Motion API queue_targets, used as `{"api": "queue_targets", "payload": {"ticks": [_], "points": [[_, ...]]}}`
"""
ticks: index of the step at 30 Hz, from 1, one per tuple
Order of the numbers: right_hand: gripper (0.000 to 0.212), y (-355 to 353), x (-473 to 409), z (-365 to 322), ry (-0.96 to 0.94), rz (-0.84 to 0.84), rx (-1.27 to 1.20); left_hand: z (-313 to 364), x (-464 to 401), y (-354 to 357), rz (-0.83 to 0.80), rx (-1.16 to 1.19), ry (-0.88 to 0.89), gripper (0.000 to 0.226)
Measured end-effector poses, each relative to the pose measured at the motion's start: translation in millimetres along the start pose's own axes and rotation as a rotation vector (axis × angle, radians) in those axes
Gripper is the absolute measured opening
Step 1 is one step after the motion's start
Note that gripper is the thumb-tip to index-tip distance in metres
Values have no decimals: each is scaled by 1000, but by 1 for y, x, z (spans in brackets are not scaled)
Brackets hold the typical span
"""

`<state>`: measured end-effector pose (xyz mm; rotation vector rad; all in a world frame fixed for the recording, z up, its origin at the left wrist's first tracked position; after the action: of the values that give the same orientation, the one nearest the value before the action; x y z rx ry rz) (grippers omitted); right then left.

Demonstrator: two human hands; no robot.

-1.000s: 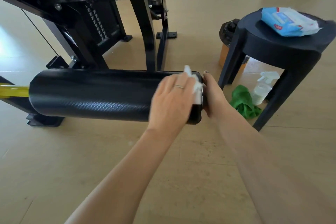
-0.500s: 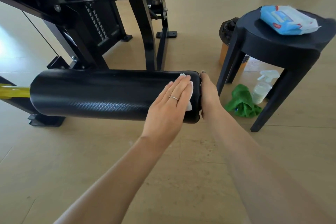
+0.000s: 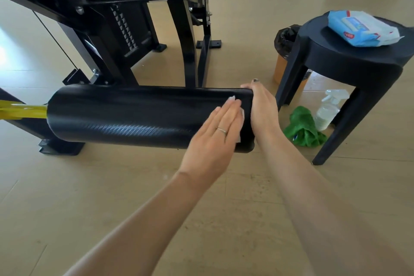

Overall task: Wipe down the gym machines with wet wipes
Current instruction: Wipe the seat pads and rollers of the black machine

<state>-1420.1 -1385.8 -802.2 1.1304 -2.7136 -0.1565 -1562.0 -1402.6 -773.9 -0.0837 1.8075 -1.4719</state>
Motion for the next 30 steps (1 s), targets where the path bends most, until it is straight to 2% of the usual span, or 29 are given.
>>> {"api": "queue_targets", "payload": {"ticks": [1,3,4,6,9,11,13,15,17,19,22,24,25,28,30], "points": [[37,-1,1,-2,-1,8,28,1,-1,5,-9,26,54,49],[42,-2,3,-10,-33,30,126,-29,-4,0,-61,39,-34,46],[46,-3,5,-15,-64,53,186,-58,-1,-7,-81,47,-147,45],[50,-3,11,-29,-181,100,305,-130,19,-24,-51,-78,-343,47],[49,21,22,-41,-406,11,489,-243,61,-53,-46,-203,-661,50],[50,39,27,-40,-493,-33,689,-287,81,-69,3,-223,-836,49],[53,39,26,-40,-509,5,724,-304,84,-73,66,-180,-975,45],[57,34,23,-38,-483,43,691,-288,67,-68,87,-154,-974,39],[59,32,22,-37,-474,59,684,-237,32,-56,27,-171,-801,30],[58,32,22,-37,-471,69,677,-169,7,-37,-53,-77,-605,25],[57,31,23,-37,-480,54,665,-77,-5,-19,-62,27,-235,48],[54,30,23,-36,-477,45,660,-89,-3,-21,-25,-12,-139,50],[53,30,23,-36,-481,36,656,-113,-2,-26,-37,-32,-207,46],[51,31,23,-36,-483,20,647,-220,28,-47,-48,-123,-580,37],[52,30,22,-35,-476,39,648,-284,64,-70,31,-149,-808,43]]}}
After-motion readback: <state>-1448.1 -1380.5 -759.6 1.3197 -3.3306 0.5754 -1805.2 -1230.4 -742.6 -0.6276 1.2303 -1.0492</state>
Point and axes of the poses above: each hand's wrist, its own x-axis away from the middle knuckle, its own y-axis out of the palm, z = x × y, the point moved 9 cm from there along -x, towards the middle knuckle, and after that the axes turned 11 degrees about -x, right-handed, at the moved point
